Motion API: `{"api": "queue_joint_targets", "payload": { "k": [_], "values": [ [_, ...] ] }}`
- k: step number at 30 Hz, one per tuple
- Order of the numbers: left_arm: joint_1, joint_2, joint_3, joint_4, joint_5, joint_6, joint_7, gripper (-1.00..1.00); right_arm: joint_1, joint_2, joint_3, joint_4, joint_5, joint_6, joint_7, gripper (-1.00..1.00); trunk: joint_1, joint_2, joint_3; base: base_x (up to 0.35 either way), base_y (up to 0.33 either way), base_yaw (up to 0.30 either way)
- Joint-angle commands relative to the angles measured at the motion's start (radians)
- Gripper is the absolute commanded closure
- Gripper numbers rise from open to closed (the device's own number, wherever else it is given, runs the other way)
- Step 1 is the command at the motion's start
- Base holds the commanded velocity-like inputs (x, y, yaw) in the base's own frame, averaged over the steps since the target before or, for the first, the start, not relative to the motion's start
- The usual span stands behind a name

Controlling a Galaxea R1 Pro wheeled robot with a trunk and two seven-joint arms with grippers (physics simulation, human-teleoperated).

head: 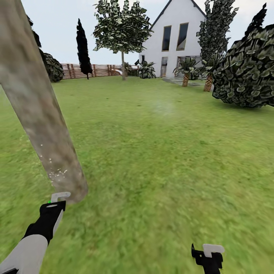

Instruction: In the garden, pick up the pesticide atomizer on the floor and spray pesticide onto both trees until each tree trunk is fully covered.

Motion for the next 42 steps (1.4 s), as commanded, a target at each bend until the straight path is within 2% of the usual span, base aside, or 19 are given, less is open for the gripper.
{"api": "queue_joint_targets", "payload": {
  "k": [1, 11, 34, 42],
  "values": [
    [0.0, 0.0, 0.0, 0.0, -0.001, 0.0, 0.0, 1.0, 0.0, 0.0, 0.0, 0.0, 0.0, 0.0, 0.0, -1.0, 0.0, 0.0, 0.0, 0.087, -0.268, 0.278],
    [0.0, -0.007, 0.0, 0.0, -0.002, -0.001, 0.002, 1.0, 0.0, 0.0, 0.0, 0.0, 0.0, 0.0, 0.0, -1.0, 0.0, 0.0, 0.0, 0.09, -0.268, 0.029],
    [0.0, -0.009, 0.006, -0.001, -0.002, 0.0, 0.009, 1.0, 0.0, 0.0, 0.0, 0.0, 0.001, 0.0, 0.0, -1.0, 0.0, 0.0, 0.0, 0.129, -0.268, 0.267],
    [0.0, -0.01, 0.006, -0.001, -0.002, 0.001, 0.009, 1.0, 0.0, 0.0, 0.0, 0.0, 0.0, 0.0, 0.0, -1.0, 0.0, 0.0, 0.0, 0.143, -0.268, 0.035]
  ]
}}
